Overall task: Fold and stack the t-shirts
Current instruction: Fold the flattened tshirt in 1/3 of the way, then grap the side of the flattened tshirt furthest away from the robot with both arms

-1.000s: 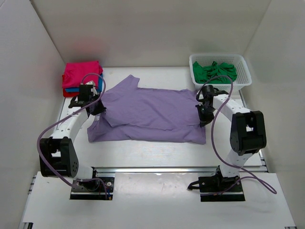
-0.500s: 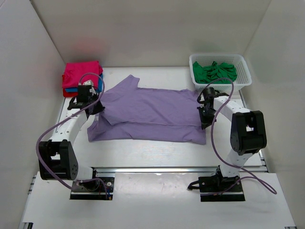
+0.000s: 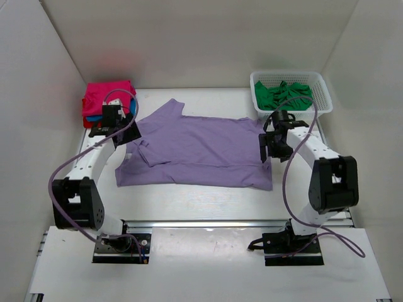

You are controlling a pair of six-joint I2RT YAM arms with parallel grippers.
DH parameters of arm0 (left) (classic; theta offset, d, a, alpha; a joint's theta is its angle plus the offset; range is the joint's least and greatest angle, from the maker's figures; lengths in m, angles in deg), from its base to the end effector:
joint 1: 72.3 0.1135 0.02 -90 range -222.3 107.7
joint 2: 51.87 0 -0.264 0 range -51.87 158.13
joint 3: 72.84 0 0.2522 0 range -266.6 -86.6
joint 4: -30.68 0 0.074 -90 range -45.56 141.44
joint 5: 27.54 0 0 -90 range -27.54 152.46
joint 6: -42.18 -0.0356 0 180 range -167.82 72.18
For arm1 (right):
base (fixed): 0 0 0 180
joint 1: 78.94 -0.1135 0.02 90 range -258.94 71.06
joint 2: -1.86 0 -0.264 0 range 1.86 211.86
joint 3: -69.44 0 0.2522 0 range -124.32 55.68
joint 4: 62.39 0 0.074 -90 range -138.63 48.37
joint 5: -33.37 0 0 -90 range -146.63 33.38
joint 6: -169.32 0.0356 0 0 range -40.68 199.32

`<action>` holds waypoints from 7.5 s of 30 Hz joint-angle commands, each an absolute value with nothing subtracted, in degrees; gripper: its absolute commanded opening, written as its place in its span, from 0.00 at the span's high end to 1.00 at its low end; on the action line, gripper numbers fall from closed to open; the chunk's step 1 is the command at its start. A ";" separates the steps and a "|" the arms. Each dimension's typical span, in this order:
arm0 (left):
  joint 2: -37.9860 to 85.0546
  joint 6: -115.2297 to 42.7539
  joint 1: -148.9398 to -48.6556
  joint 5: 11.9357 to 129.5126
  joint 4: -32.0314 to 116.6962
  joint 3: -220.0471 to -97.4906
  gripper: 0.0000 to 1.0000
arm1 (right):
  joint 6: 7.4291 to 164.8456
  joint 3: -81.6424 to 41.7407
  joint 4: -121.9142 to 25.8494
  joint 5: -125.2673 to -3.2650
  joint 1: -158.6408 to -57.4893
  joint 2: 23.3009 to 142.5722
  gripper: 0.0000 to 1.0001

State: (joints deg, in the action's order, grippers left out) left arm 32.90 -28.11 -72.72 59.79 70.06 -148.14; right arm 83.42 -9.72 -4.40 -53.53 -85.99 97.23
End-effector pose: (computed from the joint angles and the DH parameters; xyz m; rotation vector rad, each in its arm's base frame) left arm 0.3168 -0.0007 0.2524 -0.4272 2.3869 -0.1034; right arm 0.3146 0.0370 0.2005 -0.0629 2.8610 -0.0385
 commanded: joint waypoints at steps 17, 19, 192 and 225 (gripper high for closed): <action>15.62 -26.46 -74.15 51.04 94.36 -135.47 0.42 | 102.96 8.66 -3.80 -61.28 -89.66 73.40 0.46; 18.60 -25.24 -75.19 49.46 92.87 -134.51 0.42 | 102.61 8.93 -4.59 -62.07 -89.13 72.87 0.46; 35.07 -37.27 -96.47 73.53 74.69 -146.47 0.91 | 91.89 -8.83 -1.52 -62.25 -85.71 85.52 0.58; 40.86 -40.70 -94.36 77.93 76.08 -152.61 0.45 | 92.24 -8.83 -1.96 -62.77 -86.76 86.49 0.58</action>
State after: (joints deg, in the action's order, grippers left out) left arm 45.10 -40.99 -95.59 79.76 77.17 -154.13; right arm 92.62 -8.78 -0.40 -62.30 -86.73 86.67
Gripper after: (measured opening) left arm 0.544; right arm 0.423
